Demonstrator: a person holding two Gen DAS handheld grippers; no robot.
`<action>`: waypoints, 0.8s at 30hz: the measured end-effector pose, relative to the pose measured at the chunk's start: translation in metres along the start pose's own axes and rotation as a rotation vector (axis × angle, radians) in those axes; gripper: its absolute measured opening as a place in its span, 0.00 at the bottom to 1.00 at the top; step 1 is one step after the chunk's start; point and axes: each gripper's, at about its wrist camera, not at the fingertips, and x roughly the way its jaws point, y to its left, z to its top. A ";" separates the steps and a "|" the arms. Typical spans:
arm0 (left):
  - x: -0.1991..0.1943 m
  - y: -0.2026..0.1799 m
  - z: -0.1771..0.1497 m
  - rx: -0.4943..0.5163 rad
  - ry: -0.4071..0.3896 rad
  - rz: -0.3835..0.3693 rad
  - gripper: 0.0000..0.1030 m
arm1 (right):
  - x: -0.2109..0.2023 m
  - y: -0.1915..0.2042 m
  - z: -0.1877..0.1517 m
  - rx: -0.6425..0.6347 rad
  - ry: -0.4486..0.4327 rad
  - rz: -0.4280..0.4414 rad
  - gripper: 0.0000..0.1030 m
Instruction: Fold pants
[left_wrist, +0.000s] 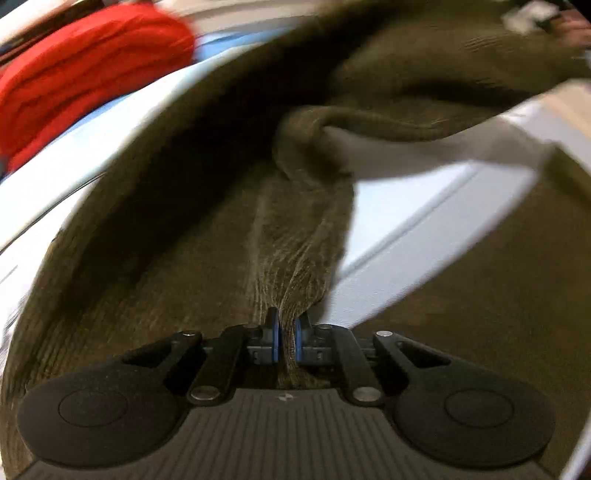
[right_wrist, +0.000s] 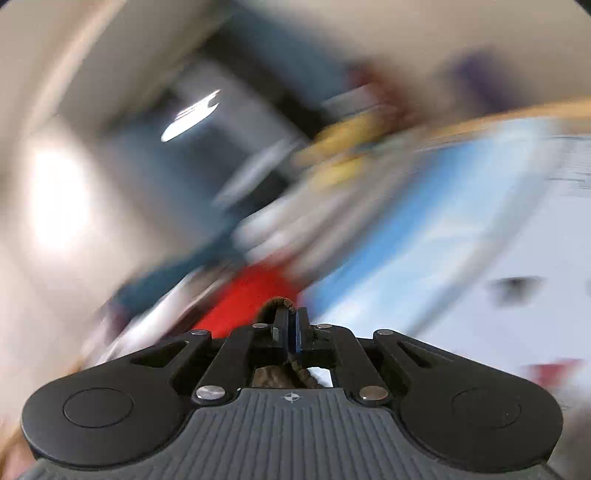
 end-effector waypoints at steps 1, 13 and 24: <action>-0.005 0.000 -0.003 0.016 -0.012 -0.043 0.08 | -0.004 -0.014 0.003 0.006 -0.043 -0.096 0.08; -0.020 0.007 -0.011 0.077 -0.023 -0.117 0.11 | 0.002 -0.081 -0.061 0.047 0.407 -0.561 0.35; -0.002 -0.015 0.005 0.097 -0.019 -0.018 0.38 | -0.009 -0.079 -0.079 0.254 0.355 -0.732 0.45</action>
